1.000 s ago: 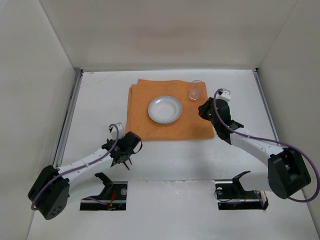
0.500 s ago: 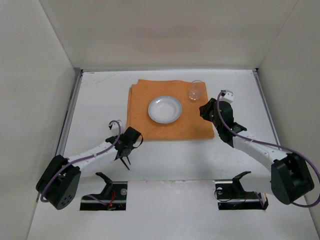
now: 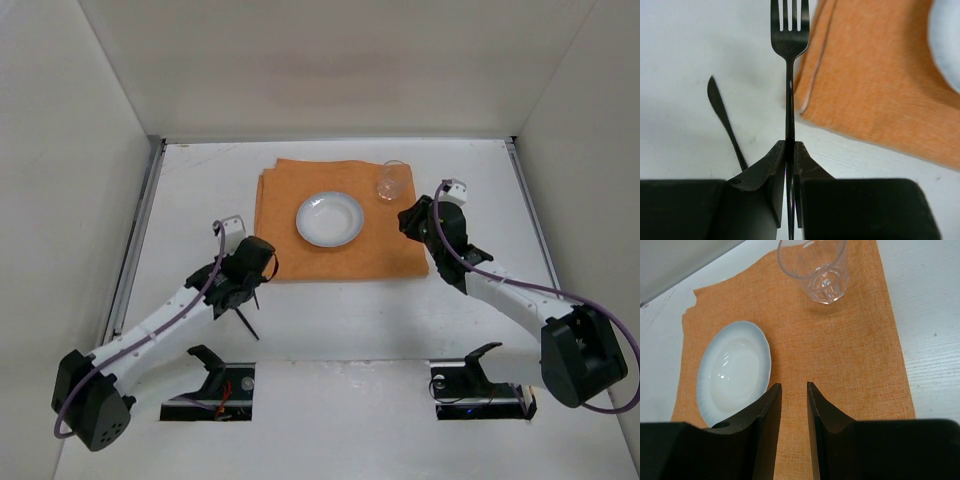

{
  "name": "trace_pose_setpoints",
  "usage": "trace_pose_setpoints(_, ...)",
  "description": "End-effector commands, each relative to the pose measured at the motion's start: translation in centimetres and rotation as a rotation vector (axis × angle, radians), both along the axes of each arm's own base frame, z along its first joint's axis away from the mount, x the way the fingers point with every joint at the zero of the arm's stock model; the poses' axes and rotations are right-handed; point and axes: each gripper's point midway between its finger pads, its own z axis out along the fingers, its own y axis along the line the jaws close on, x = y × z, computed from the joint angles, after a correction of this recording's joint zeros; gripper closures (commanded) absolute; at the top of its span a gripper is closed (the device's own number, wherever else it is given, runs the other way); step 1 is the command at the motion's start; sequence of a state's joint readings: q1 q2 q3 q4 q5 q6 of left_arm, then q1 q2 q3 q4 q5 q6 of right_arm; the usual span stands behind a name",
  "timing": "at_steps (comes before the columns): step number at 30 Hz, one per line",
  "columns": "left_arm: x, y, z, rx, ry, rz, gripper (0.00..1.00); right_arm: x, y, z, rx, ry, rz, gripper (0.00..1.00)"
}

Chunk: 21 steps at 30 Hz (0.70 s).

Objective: Set the dinner table for one person

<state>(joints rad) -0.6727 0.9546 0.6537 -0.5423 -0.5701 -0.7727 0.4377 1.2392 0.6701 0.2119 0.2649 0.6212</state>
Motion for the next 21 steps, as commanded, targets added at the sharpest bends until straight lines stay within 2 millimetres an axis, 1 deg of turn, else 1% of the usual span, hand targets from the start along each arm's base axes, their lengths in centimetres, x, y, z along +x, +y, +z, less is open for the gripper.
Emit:
trace_pose_setpoints(1,2.7,-2.4,3.2,0.08,-0.021,-0.15,0.98,0.8,0.2,1.4,0.029,-0.058,-0.001,0.67)
trace_pose_setpoints(2,3.9,-3.8,3.8,0.097,-0.028,-0.198,0.97,0.9,0.2,1.3,0.027,-0.055,-0.001,0.67)
trace_pose_setpoints(3,5.0,-4.8,4.3,0.113,-0.037,-0.233,0.97,0.9,0.3,1.0,0.026,-0.051,0.001,0.67)
trace_pose_setpoints(4,6.5,-6.0,4.6,0.138,-0.048,-0.27,0.96,1.0,0.5,0.8,0.026,-0.048,0.004,0.67)
trace_pose_setpoints(5,7.8,-7.1,4.7,0.161,-0.049,-0.308,0.96,1.1,0.6,0.6,0.025,-0.042,0.005,0.67)
trace_pose_setpoints(7,10.2,-8.4,4.5,0.196,-0.043,-0.351,0.96,1.3,0.7,0.3,0.023,-0.039,0.005,0.67)
trace_pose_setpoints(9,12.9,-9.1,3.7,0.238,-0.012,-0.376,0.96,1.3,0.8,0.2,0.022,-0.039,0.005,0.67)
trace_pose_setpoints(12,16.0,-9.6,2.4,0.276,0.023,-0.39,0.96,1.4,0.8,0.2,0.021,-0.039,0.006,0.67)
trace_pose_setpoints(15,18.1,-10.0,1.5,0.292,0.037,-0.394,0.96,1.3,0.7,0.1,0.023,-0.037,0.005,0.67)
trace_pose_setpoints(17,19.0,-9.8,0.8,0.29,0.049,-0.388,0.96,1.3,0.7,-0.1,0.021,-0.033,0.005,0.67)
trace_pose_setpoints(19,19.8,-9.5,0.0,0.27,0.068,-0.38,0.96,1.4,0.8,-0.1,0.019,-0.032,0.005,0.67)
trace_pose_setpoints(21,20.1,-9.3,-0.9,0.25,0.087,-0.374,0.96,1.4,0.8,-0.2,0.017,-0.031,0.006,0.67)
